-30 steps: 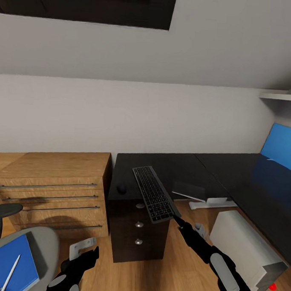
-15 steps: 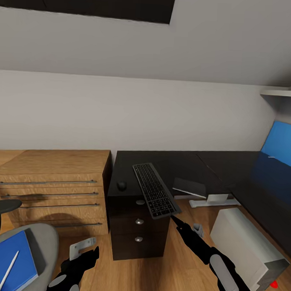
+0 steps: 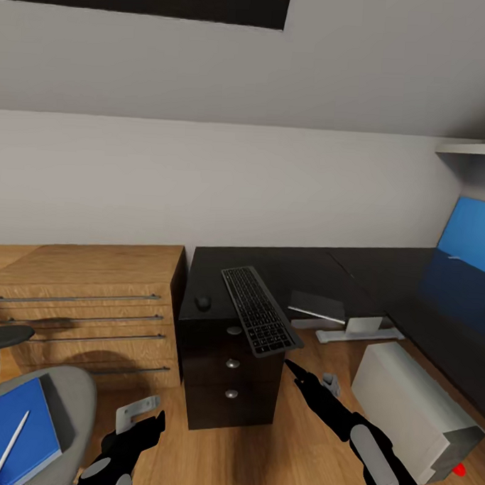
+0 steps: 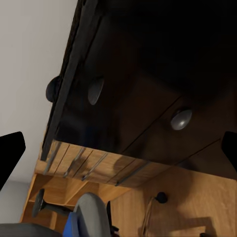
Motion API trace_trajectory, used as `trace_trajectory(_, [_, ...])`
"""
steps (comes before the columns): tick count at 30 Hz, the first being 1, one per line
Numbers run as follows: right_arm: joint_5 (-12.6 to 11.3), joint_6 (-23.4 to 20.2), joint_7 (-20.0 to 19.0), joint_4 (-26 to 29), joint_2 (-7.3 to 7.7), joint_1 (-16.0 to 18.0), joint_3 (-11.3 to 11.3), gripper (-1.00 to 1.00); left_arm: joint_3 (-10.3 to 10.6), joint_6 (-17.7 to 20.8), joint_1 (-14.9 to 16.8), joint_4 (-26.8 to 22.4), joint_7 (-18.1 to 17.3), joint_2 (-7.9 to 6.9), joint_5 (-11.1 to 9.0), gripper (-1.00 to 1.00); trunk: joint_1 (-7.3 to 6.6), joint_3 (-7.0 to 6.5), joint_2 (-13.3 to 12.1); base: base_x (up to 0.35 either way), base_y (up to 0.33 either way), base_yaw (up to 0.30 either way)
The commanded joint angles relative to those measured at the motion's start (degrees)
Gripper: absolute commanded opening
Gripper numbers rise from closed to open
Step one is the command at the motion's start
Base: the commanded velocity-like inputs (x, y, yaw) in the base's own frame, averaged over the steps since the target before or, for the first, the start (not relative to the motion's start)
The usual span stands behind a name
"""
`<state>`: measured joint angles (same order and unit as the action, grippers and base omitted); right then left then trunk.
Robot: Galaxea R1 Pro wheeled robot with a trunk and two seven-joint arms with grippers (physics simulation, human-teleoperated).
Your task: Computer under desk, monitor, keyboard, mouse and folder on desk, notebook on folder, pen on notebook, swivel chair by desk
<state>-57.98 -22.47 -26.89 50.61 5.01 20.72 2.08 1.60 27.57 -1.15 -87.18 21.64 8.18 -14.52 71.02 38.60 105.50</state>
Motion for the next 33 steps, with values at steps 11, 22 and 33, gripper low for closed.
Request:
trace_trajectory(11, [-0.76,-5.79,-0.3,0.39,0.15,0.03,-0.13,1.0,0.07,0.12,0.01,-0.05,0.52,-0.07,-0.57,1.0,0.66,0.59,1.24,0.0,0.0,0.0])
trace_trajectory(22, [-7.39,-7.93,-4.26,0.45,0.07,0.03,-0.44,1.0,0.07,0.02,0.01,0.99,0.45,-0.09,-0.51,1.0,0.66,0.59,1.24,0.0,0.0,0.0])
trace_trajectory(33, [-7.72,-7.76,-4.85,0.46,0.02,0.03,-0.41,1.0,0.15,-0.15,0.01,1.98,0.35,-0.09,-0.43,1.0,0.66,0.59,1.24,0.12,0.0,0.0])
